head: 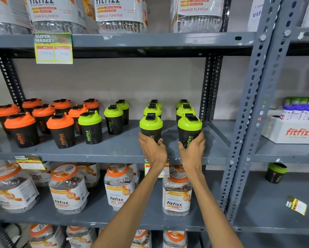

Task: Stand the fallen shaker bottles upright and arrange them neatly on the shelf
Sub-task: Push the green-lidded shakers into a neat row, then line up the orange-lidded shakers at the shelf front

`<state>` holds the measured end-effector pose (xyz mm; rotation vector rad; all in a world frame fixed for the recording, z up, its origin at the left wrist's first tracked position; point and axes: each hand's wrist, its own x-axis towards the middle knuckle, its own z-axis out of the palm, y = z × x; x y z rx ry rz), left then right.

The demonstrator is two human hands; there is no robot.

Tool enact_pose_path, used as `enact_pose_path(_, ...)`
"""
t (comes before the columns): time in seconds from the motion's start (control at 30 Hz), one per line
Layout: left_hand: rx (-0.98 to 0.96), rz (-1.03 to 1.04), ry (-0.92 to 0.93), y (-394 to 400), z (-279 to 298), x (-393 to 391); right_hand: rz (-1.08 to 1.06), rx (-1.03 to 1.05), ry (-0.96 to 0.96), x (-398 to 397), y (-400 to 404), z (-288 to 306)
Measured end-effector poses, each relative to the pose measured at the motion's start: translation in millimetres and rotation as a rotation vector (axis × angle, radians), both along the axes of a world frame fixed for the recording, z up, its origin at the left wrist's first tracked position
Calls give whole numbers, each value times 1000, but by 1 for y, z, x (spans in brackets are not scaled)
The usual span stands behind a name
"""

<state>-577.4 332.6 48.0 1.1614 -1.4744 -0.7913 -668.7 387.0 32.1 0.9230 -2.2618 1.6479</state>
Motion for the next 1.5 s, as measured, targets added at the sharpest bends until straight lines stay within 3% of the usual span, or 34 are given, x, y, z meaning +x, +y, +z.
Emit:
enact_pose_path(0.17,8,-52,-12,5,-2,8,57,-16,-16,6,10,0)
enact_pose_path(0.27,-69,-70,-31,12,-18,32,39,-139,90,26,24,-11)
enact_pose_path(0.37,-165,-55,-11,16,-42,74,84,-282,218,58,31,-26)
enact_pose_path(0.6,-243,93,-16,-42,-48,191,275,-318,244,171,-27,-35)
enact_pose_path(0.8,-276,180,-100,-120,-31,267,285,-213,148,255,-108,-9)
enact_pose_path(1.03,-146,180,-95,-171,-4,284,230,34,53,297,-190,20)
enact_pose_path(1.2,-76,113,-127,-187,-3,286,211,51,-115,302,-225,29)
enact_pose_path(1.5,-41,40,-99,-196,-7,295,136,60,-91,307,-236,25)
